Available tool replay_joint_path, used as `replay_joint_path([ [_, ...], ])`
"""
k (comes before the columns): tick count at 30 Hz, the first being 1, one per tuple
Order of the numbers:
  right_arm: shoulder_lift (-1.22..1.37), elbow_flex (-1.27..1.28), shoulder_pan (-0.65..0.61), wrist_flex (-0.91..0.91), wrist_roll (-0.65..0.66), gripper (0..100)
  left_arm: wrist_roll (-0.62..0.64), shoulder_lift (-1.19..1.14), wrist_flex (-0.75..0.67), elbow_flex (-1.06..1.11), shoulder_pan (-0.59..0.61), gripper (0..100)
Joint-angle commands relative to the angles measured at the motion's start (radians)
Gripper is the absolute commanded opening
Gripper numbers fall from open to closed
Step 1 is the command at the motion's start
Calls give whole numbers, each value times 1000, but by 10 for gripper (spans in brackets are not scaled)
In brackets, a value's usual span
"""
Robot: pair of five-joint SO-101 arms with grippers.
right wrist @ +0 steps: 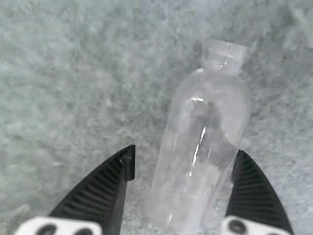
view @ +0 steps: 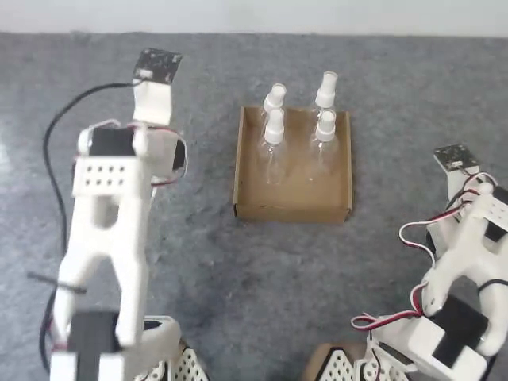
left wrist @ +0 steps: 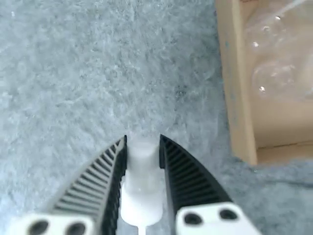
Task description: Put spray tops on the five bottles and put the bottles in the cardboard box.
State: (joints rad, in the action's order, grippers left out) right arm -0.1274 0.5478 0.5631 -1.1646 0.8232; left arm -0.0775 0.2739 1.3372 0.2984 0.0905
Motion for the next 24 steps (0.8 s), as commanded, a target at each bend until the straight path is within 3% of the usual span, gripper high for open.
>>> replay_joint_path([
  [1, 13, -169, -39, -73, -63, 260, 18, 167, -63, 96, -2, 10],
  [8, 266, -479, -45, -232, -64, 260, 18, 215, -104, 194, 2, 11],
  [15, 426, -560, -50, -239, -71, 251, 18, 215, -121, 196, 0, 11],
  [24, 433, -563, -51, -234, -66, 3, 17, 215, -121, 196, 0, 11],
])
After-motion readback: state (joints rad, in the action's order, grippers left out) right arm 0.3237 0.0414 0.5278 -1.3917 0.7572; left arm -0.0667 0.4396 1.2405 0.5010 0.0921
